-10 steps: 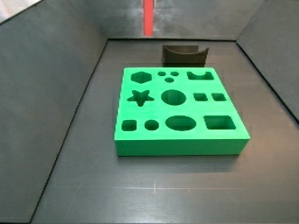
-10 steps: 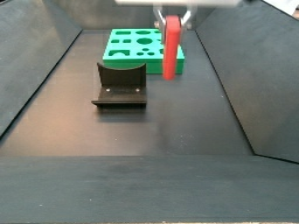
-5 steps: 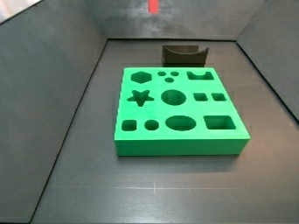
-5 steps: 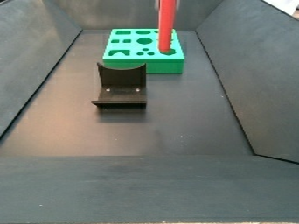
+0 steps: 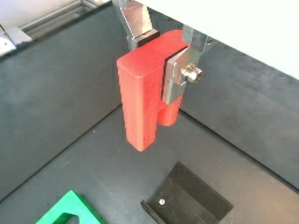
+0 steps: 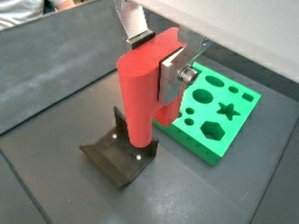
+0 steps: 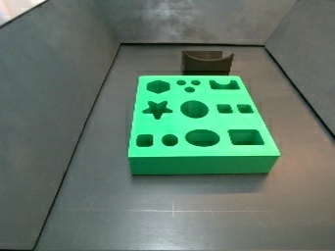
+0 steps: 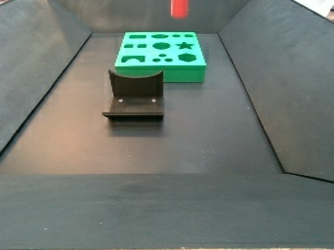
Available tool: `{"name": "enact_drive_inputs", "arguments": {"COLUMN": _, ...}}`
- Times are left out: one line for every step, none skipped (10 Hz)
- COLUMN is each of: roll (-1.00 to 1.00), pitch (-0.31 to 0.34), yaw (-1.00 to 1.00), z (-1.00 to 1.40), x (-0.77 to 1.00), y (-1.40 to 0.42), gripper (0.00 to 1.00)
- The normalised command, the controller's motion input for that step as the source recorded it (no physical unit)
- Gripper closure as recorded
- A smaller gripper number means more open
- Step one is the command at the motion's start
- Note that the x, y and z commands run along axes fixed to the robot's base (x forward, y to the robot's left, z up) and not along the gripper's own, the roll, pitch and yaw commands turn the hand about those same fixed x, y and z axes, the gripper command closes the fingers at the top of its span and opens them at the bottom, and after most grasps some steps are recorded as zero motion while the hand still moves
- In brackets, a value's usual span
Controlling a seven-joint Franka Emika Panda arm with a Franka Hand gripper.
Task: Pick up the square-circle object. Move up. Move to above the board. Insert the square-circle object.
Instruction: Move to above the board.
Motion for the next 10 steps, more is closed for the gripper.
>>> {"name": "enact_drive_inputs", "arguments": {"roll": -0.02, "pitch": 0.087, "yaw": 0.00, "z": 0.31, "x": 0.02, "y": 0.01, "gripper": 1.00}}
{"name": "enact_drive_inputs", "arguments": {"roll": -0.01, "pitch": 0.087, "yaw": 0.00, "z": 0.20, "x": 0.02, "y": 0.01, "gripper": 1.00}}
{"name": "enact_drive_inputs", "arguments": {"roll": 0.34, "pitch": 0.299, "yaw": 0.03, "z": 0.01, "x": -0.12, "y": -1.00, "gripper": 1.00}}
{"name": "enact_drive_inputs", "arguments": {"roll": 0.35, "pitch": 0.269, "yaw": 0.03, "z": 0.02, "x": -0.12, "y": -1.00, "gripper": 1.00}}
{"name": "enact_drive_inputs", "arguments": {"roll": 0.32, "pitch": 0.181, "yaw": 0.03, "z": 0.02, "x": -0.12, "y": -1.00, "gripper": 1.00}}
{"name": "enact_drive_inputs", "arguments": {"roll": 0.15, "pitch": 0.080, "yaw": 0.01, "z": 0.02, "x": -0.13, "y": -1.00, "gripper": 1.00}}
{"name": "enact_drive_inputs", "arguments": {"roll": 0.10, "pitch": 0.037, "yaw": 0.01, "z": 0.02, "x": -0.13, "y": -1.00, "gripper": 1.00}}
{"name": "enact_drive_inputs", "arguments": {"roll": 0.08, "pitch": 0.018, "yaw": 0.01, "z": 0.02, "x": -0.13, "y": -1.00, "gripper": 1.00}}
{"name": "enact_drive_inputs", "arguments": {"roll": 0.06, "pitch": 0.012, "yaw": 0.01, "z": 0.03, "x": -0.13, "y": -1.00, "gripper": 1.00}}
{"name": "enact_drive_inputs", "arguments": {"roll": 0.05, "pitch": 0.011, "yaw": 0.00, "z": 0.03, "x": -0.13, "y": -1.00, "gripper": 1.00}}
